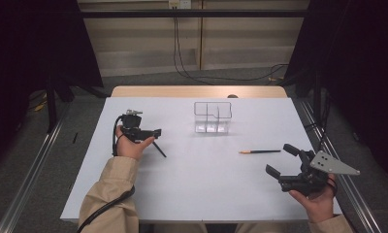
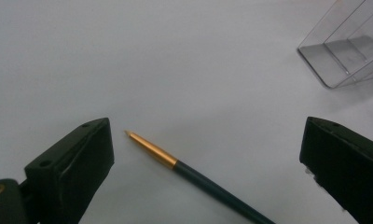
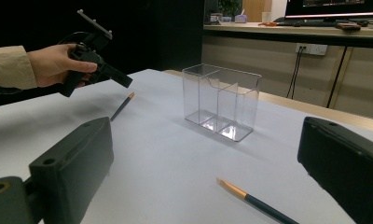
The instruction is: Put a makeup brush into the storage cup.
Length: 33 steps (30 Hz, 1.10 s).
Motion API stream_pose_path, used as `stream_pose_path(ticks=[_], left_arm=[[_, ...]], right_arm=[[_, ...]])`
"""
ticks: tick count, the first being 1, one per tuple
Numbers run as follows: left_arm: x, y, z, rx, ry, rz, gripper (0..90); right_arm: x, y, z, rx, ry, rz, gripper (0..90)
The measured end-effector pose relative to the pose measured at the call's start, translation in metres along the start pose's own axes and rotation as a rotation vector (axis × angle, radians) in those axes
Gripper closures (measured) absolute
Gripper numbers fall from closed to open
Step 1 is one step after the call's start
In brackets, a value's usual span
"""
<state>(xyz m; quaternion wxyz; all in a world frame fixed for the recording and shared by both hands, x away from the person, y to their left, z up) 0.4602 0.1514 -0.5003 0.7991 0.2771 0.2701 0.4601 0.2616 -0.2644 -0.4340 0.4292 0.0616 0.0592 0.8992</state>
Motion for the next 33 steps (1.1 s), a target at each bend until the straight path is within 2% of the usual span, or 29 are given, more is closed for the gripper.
stream_pose_path(ticks=[10, 17, 21, 25, 33], left_arm=[[0.000, -0.002, -0.003, 0.084, 0.038, 0.029, 3.8], [0.000, -0.004, -0.007, 0.151, 0.044, 0.039, 5.0], [-0.001, -0.006, -0.008, 0.199, 0.047, 0.079, 6.4], [-0.004, -0.005, -0.010, 0.232, 0.032, 0.076, 8.3], [-0.010, -0.006, -0.013, 0.280, 0.036, 0.069, 11.9]], right_arm=[[0.000, 0.000, 0.000, 0.001, 0.000, 0.000, 2.9], [0.000, 0.000, 0.000, -0.001, 0.001, -0.001, 3.0], [0.000, 0.000, 0.000, 0.000, -0.005, -0.004, 3.0], [0.000, 0.000, 0.000, -0.002, -0.003, -0.002, 3.1], [0.001, -0.001, -0.001, 0.009, 0.003, 0.001, 3.1]])
Point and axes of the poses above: each handheld gripper's, and its own axes: y roughly backward along the jaws, z roughly out of its top, x roughly to its left, the point moved 7 cm from there along -y, roughly forward along the jaws
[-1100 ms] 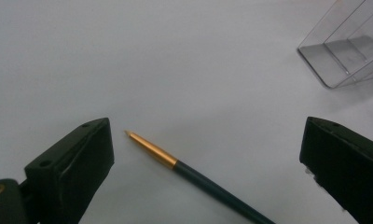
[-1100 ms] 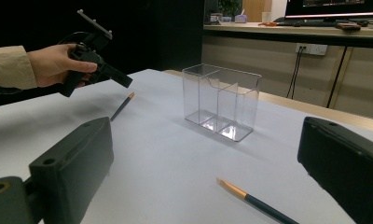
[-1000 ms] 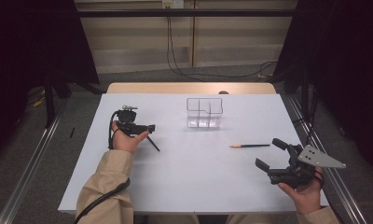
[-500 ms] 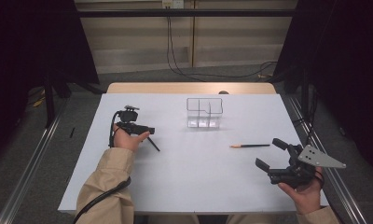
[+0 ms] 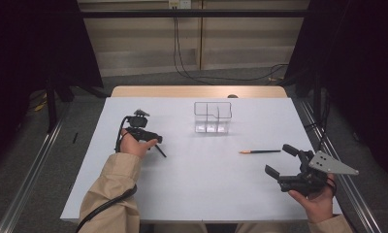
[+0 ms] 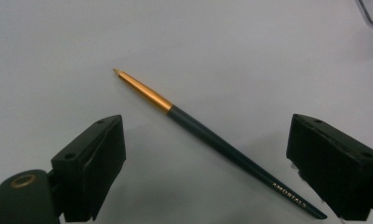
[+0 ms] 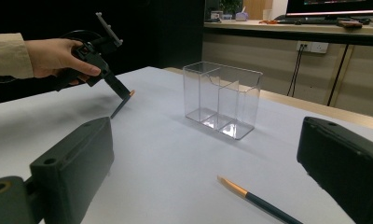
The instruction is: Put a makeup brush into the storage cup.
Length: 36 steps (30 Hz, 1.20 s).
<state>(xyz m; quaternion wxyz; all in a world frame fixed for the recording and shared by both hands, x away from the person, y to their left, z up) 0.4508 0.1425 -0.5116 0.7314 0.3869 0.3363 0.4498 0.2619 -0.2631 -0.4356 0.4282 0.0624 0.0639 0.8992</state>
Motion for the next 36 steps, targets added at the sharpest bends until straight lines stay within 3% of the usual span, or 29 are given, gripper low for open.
stream_pose_path(ticks=[4, 7, 11, 24, 31, 36], left_arm=[[-0.003, 0.000, 0.002, 0.002, 0.015, -0.002, 15.2], [-0.004, 0.000, 0.001, 0.010, 0.004, 0.002, 16.9], [-0.005, -0.002, 0.001, 0.025, 0.001, 0.030, 20.4], [-0.010, -0.002, 0.002, 0.073, 0.019, 0.018, 26.8], [-0.014, 0.001, 0.003, 0.082, 0.008, 0.035, 35.8], [-0.017, 0.002, 0.003, 0.106, 0.029, 0.024, 40.6]], right_arm=[[-0.001, 0.000, -0.001, 0.003, -0.004, -0.001, 3.1], [-0.001, 0.000, -0.001, 0.004, -0.003, -0.002, 3.1], [-0.001, 0.000, 0.000, 0.001, -0.006, -0.001, 3.1], [-0.002, 0.000, -0.001, 0.007, -0.008, -0.005, 3.2], [-0.002, 0.000, -0.002, 0.011, -0.005, -0.005, 3.2], [-0.002, 0.000, -0.001, 0.009, -0.009, -0.006, 3.2]])
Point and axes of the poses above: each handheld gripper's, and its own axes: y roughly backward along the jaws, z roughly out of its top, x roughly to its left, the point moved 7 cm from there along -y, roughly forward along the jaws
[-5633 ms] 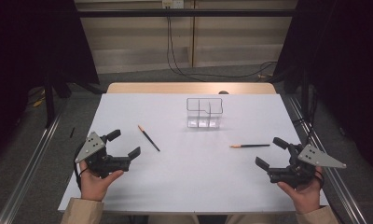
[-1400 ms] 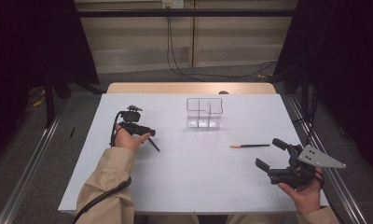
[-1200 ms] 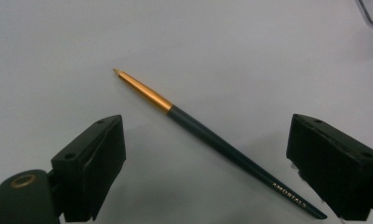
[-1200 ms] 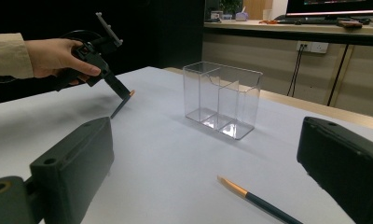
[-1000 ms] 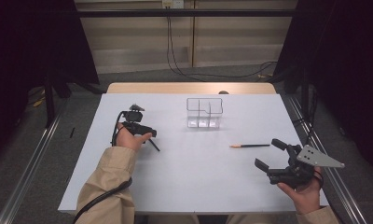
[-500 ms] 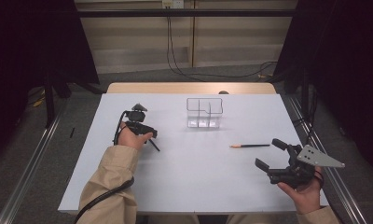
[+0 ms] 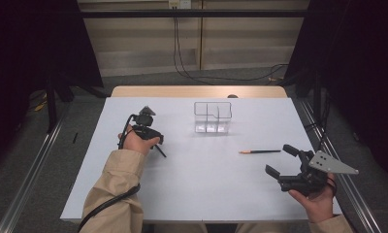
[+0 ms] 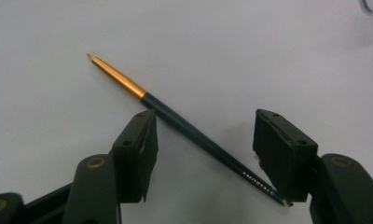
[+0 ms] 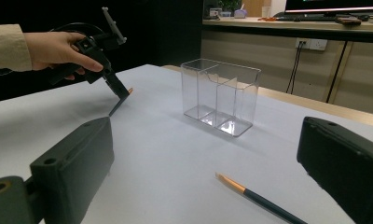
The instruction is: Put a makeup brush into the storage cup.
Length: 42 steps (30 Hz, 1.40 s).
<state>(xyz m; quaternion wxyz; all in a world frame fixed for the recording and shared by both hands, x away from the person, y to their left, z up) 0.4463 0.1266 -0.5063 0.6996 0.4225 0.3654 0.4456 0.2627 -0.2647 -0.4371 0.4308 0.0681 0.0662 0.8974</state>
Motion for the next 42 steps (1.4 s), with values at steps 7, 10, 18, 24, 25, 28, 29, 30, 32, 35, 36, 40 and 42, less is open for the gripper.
stream_pose_path(ticks=[7, 10, 18, 24, 25, 28, 29, 30, 32, 35, 36, 40, 42], left_arm=[[-0.003, -0.002, -0.002, 0.037, 0.048, -0.005, 44.5], [-0.005, -0.004, -0.002, 0.044, 0.055, -0.011, 48.0], [-0.006, -0.008, -0.005, 0.074, 0.057, 0.011, 55.0], [-0.006, -0.007, -0.007, 0.097, 0.039, 0.038, 61.2], [-0.006, -0.007, -0.007, 0.095, 0.037, 0.050, 63.4], [-0.007, -0.007, -0.008, 0.114, 0.023, 0.061, 65.7], [-0.007, -0.006, -0.008, 0.124, 0.017, 0.065, 66.5], [-0.007, -0.006, -0.009, 0.132, 0.017, 0.075, 67.5], [-0.008, -0.006, -0.009, 0.143, 0.013, 0.083, 71.3], [-0.008, -0.006, -0.010, 0.164, 0.005, 0.099, 75.6], [-0.007, -0.006, -0.010, 0.168, 0.005, 0.104, 77.0], [-0.007, -0.006, -0.011, 0.176, 0.008, 0.106, 84.3], [-0.007, -0.006, -0.011, 0.177, 0.007, 0.104, 84.4]], right_arm=[[0.000, 0.000, 0.000, 0.003, 0.001, 0.000, 3.2], [-0.001, 0.000, 0.000, 0.002, 0.003, 0.001, 3.2], [-0.001, 0.000, -0.001, 0.005, 0.006, -0.001, 3.2], [0.000, 0.000, 0.000, 0.005, 0.005, -0.001, 3.3], [0.000, 0.000, 0.000, 0.005, 0.005, -0.001, 3.2], [0.000, 0.000, -0.001, 0.005, 0.006, -0.002, 3.3], [0.000, 0.000, -0.001, 0.005, 0.008, -0.001, 3.2], [0.000, 0.000, 0.000, 0.003, 0.008, 0.000, 3.3], [-0.001, 0.000, 0.000, 0.004, 0.007, -0.003, 3.3], [-0.001, 0.000, 0.000, 0.003, 0.007, -0.004, 3.3], [-0.001, 0.000, 0.000, 0.003, 0.005, -0.003, 3.3], [0.000, 0.000, 0.000, 0.003, 0.009, 0.001, 3.3], [0.000, 0.000, 0.000, 0.004, 0.007, -0.001, 3.3]])
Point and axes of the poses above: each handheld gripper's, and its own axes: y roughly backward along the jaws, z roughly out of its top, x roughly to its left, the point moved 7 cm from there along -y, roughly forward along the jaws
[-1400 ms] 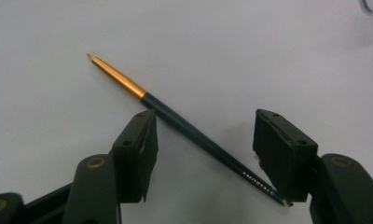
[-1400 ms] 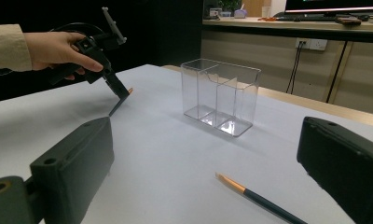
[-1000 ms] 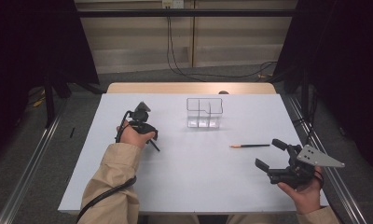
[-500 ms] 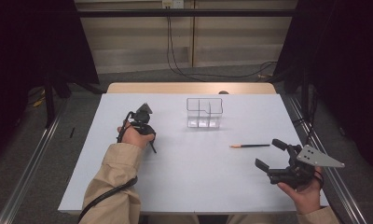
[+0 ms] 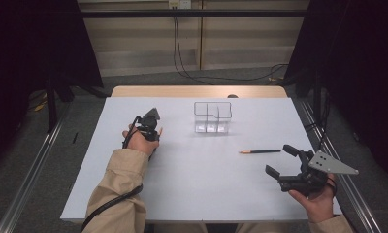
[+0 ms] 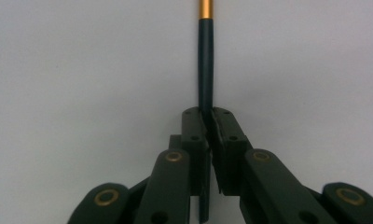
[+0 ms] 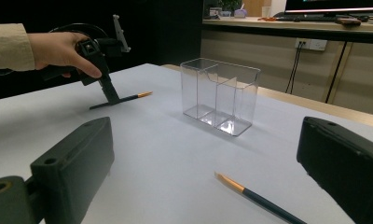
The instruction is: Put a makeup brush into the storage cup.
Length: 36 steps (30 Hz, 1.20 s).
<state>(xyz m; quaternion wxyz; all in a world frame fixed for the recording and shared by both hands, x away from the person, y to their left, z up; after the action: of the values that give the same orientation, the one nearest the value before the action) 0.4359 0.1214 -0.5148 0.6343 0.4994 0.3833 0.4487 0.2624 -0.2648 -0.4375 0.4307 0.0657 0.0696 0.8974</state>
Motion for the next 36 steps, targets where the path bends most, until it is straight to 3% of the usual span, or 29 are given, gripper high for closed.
stream_pose_path(ticks=[12, 15, 21, 26, 36], left_arm=[[0.0008, -0.0006, 0.0015, 0.038, -0.022, -0.007, 84.1], [0.0015, -0.0014, 0.0016, 0.030, -0.005, -0.020, 83.6], [0.0025, -0.0016, 0.0015, 0.031, -0.013, -0.024, 83.6], [0.0042, -0.0010, 0.0014, 0.021, -0.001, -0.062, 84.5], [0.0070, 0.0010, -0.0005, -0.005, -0.002, -0.094, 84.6]], right_arm=[[0.0000, -0.0006, -0.0012, 0.005, 0.002, 0.003, 3.3], [-0.0002, -0.0003, -0.0011, 0.005, 0.001, 0.000, 3.3], [0.0013, -0.0011, -0.0015, 0.008, 0.005, 0.006, 3.3], [0.0012, -0.0015, -0.0020, 0.010, 0.003, 0.007, 3.3], [0.0003, -0.0013, -0.0024, 0.012, -0.001, 0.005, 3.3]])
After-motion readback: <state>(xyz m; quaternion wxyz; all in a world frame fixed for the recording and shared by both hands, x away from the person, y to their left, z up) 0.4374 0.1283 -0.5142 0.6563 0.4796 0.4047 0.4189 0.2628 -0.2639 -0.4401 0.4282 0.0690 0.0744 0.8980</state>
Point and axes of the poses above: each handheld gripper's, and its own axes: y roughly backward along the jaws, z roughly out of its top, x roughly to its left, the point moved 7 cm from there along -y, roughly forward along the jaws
